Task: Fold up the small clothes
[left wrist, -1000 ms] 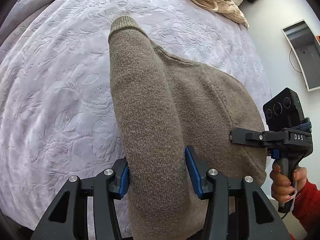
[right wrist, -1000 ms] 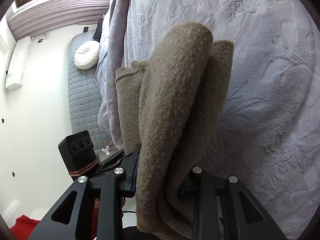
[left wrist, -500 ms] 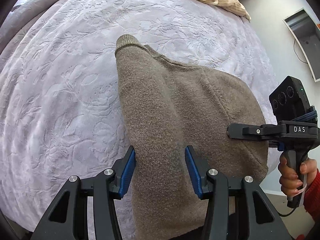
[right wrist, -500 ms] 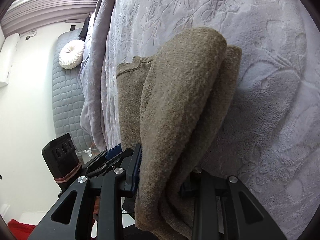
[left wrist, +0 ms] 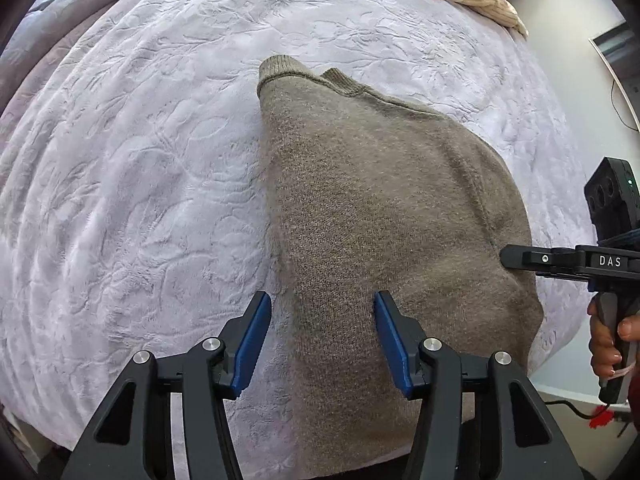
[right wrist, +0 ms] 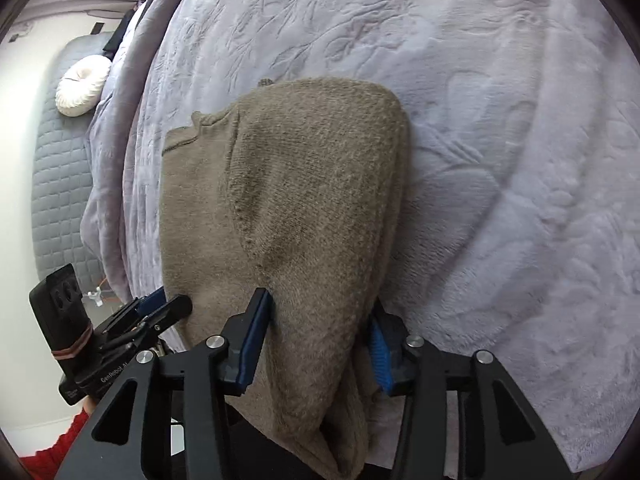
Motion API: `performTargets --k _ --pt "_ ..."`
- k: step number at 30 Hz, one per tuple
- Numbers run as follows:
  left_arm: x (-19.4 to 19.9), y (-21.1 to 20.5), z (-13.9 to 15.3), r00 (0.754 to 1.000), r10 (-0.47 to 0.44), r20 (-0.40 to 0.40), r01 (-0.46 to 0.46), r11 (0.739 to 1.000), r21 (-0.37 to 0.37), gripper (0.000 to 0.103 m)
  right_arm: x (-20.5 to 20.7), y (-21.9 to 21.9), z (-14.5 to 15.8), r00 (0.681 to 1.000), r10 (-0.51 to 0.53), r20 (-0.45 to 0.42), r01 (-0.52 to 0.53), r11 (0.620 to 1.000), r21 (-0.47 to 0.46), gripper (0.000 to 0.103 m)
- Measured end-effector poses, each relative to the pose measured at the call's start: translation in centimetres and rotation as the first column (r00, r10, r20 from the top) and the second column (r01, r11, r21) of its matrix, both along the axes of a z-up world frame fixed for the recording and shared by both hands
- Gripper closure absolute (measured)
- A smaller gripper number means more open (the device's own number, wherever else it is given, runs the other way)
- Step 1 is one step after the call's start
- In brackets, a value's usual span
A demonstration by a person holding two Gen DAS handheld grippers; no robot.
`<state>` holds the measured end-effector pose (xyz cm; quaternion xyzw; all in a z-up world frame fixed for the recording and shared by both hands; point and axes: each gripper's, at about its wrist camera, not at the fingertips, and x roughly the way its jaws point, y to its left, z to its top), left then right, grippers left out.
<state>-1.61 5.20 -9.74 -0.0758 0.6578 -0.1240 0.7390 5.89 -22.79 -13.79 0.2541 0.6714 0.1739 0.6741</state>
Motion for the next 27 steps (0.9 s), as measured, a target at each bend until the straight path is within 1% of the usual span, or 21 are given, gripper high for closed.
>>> performTargets --k 2,4,5,6,7,9,12,15,19,21,24,26,27 --pt "-0.1 0.1 0.1 1.000 0.002 0.001 -0.002 1.000 0.004 0.048 -0.6 -1.0 0.5 1.000 -0.019 0.011 0.020 0.999 -0.041 0.057" --pt "-0.2 0.2 0.2 1.000 0.008 -0.002 -0.008 1.000 0.008 0.048 -1.3 -2.0 1.0 0.998 -0.053 0.016 0.053 0.997 -0.050 0.070" --pt "-0.3 0.2 0.3 1.000 0.010 -0.002 -0.010 1.000 0.011 0.048 -1.5 -2.2 1.3 0.998 -0.062 0.022 0.063 0.997 -0.054 0.074" --pt "-0.4 0.3 0.5 1.000 0.010 -0.002 -0.010 1.000 0.016 0.048 -1.7 -2.1 1.7 0.998 -0.062 0.032 0.064 0.996 -0.063 0.081" --pt "-0.4 0.2 0.7 1.000 0.011 0.000 -0.011 1.000 0.021 0.048 -2.0 -2.1 2.1 0.998 -0.052 0.043 0.055 0.995 -0.081 0.085" --pt "-0.6 0.3 1.2 1.000 0.007 0.007 -0.008 1.000 0.029 0.048 -2.6 -1.8 2.8 0.998 -0.022 0.059 0.029 0.993 -0.112 0.086" --pt "-0.8 0.6 1.9 1.000 0.003 0.015 -0.003 0.999 0.035 0.048 -3.4 -0.7 3.6 0.997 0.016 0.081 -0.005 0.992 -0.127 0.086" --pt "-1.0 0.7 2.5 1.000 0.004 0.024 -0.005 0.999 0.036 0.048 -4.2 0.3 4.5 0.994 0.030 0.109 -0.015 0.990 -0.139 0.086" --pt "-1.3 0.8 3.3 1.000 0.006 0.027 -0.007 0.999 0.037 0.048 -5.1 1.4 5.6 0.990 0.025 0.140 -0.007 0.992 -0.129 0.086" --pt "-1.5 0.6 3.3 1.000 -0.002 0.023 0.001 0.999 0.038 0.048 -5.5 2.2 6.0 0.988 0.032 0.152 -0.015 0.994 -0.109 0.086" --pt "-1.9 0.1 3.2 1.000 -0.023 0.017 0.022 0.998 0.051 0.048 -6.1 3.9 5.6 0.987 0.069 0.142 -0.057 0.995 -0.088 0.086" --pt "-2.2 -0.1 2.6 0.999 -0.041 0.002 0.041 0.997 0.069 0.048 -6.3 4.9 4.8 0.987 0.100 0.123 -0.087 0.990 -0.110 0.086" --pt "-2.3 -0.3 2.3 0.999 -0.046 -0.008 0.047 0.996 0.075 0.048 -6.3 5.2 4.2 0.988 0.111 0.106 -0.096 0.986 -0.138 0.086"
